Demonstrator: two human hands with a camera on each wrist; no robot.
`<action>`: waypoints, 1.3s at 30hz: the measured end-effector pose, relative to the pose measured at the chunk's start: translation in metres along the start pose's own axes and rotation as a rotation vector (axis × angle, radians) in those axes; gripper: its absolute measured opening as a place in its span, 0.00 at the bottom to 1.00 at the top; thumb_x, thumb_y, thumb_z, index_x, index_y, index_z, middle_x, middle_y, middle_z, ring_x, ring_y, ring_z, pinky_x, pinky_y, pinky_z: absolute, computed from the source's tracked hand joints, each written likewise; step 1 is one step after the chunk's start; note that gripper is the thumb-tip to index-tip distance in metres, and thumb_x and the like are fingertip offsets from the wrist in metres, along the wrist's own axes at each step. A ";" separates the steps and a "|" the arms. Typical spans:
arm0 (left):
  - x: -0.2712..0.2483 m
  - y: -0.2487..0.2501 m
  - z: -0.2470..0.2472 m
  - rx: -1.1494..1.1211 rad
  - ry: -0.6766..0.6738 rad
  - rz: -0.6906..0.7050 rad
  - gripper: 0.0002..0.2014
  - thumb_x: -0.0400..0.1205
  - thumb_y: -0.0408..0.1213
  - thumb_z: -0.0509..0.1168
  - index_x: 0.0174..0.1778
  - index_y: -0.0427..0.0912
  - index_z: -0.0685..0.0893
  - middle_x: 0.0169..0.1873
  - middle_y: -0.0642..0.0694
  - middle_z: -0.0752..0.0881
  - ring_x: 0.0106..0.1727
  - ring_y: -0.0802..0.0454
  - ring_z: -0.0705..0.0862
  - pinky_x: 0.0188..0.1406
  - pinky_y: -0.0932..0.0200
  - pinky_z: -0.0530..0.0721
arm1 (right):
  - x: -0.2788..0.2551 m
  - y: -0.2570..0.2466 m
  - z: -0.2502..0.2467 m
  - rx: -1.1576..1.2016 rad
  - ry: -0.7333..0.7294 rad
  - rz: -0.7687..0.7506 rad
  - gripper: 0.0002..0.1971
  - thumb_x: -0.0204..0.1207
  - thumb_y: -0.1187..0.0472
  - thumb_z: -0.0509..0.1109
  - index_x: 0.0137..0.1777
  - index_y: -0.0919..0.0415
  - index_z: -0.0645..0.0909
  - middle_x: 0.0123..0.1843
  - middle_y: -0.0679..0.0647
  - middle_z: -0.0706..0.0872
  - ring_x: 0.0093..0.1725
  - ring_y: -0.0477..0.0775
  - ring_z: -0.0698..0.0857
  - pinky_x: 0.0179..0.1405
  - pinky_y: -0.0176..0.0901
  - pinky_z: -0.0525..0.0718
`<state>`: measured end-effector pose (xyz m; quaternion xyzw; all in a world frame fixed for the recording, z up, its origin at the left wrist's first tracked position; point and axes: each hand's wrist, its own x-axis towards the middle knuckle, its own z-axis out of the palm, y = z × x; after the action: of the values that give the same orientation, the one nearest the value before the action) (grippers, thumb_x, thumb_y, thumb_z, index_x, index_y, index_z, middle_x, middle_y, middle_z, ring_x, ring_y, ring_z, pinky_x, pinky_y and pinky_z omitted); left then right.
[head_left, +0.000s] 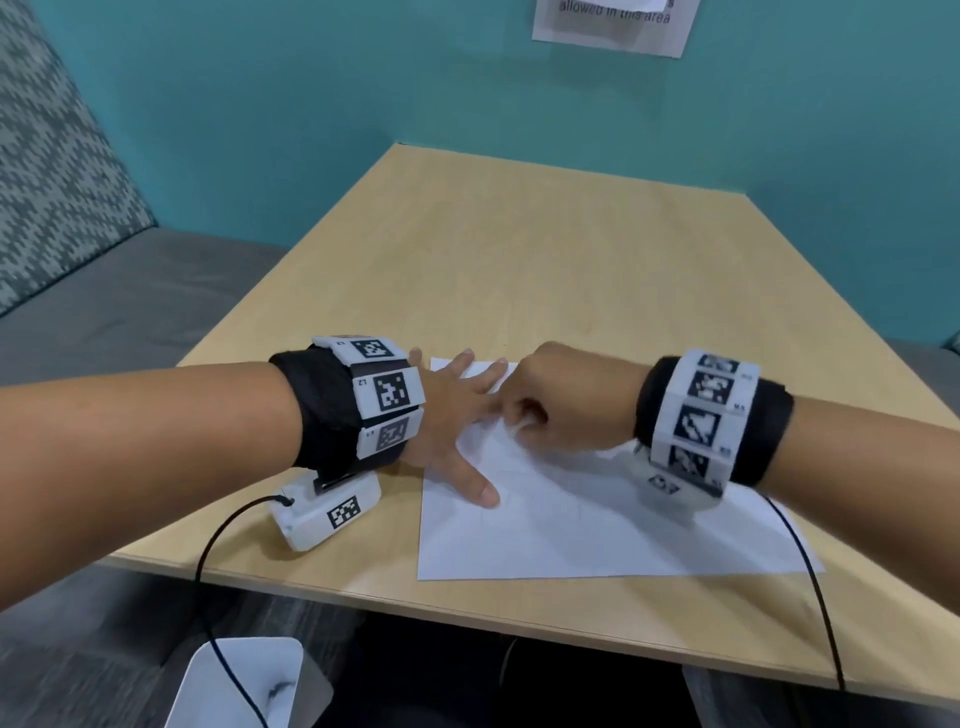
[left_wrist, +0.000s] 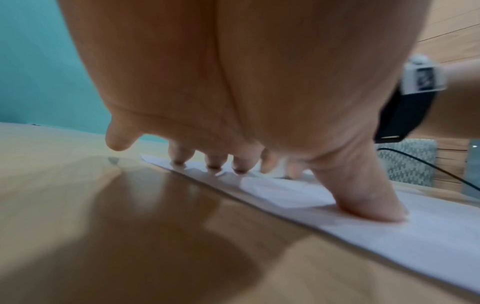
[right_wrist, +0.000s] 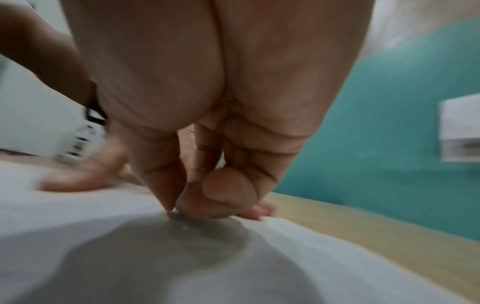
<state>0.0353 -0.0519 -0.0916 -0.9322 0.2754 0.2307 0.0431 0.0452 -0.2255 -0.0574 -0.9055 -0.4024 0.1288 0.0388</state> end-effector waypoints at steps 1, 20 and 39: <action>0.000 0.001 0.000 -0.011 0.007 0.007 0.51 0.70 0.76 0.65 0.84 0.69 0.46 0.86 0.57 0.33 0.86 0.39 0.32 0.76 0.18 0.41 | -0.005 -0.011 0.004 0.020 -0.035 -0.046 0.06 0.71 0.67 0.66 0.41 0.63 0.86 0.27 0.43 0.77 0.27 0.41 0.74 0.31 0.31 0.73; 0.002 -0.005 0.004 -0.001 -0.013 0.014 0.59 0.61 0.84 0.58 0.80 0.72 0.30 0.85 0.57 0.31 0.86 0.38 0.32 0.76 0.19 0.43 | -0.006 -0.002 0.002 0.015 0.007 0.019 0.07 0.70 0.66 0.67 0.33 0.55 0.77 0.25 0.40 0.72 0.25 0.40 0.71 0.31 0.34 0.69; 0.000 -0.004 0.002 0.047 -0.029 -0.003 0.60 0.64 0.82 0.57 0.83 0.64 0.30 0.85 0.55 0.30 0.86 0.40 0.32 0.78 0.21 0.44 | -0.004 0.012 0.000 -0.063 0.015 0.082 0.06 0.70 0.65 0.63 0.35 0.62 0.81 0.28 0.52 0.80 0.31 0.57 0.78 0.34 0.49 0.82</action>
<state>0.0365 -0.0475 -0.0936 -0.9280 0.2786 0.2374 0.0695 0.0510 -0.2367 -0.0589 -0.9230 -0.3684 0.1106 0.0079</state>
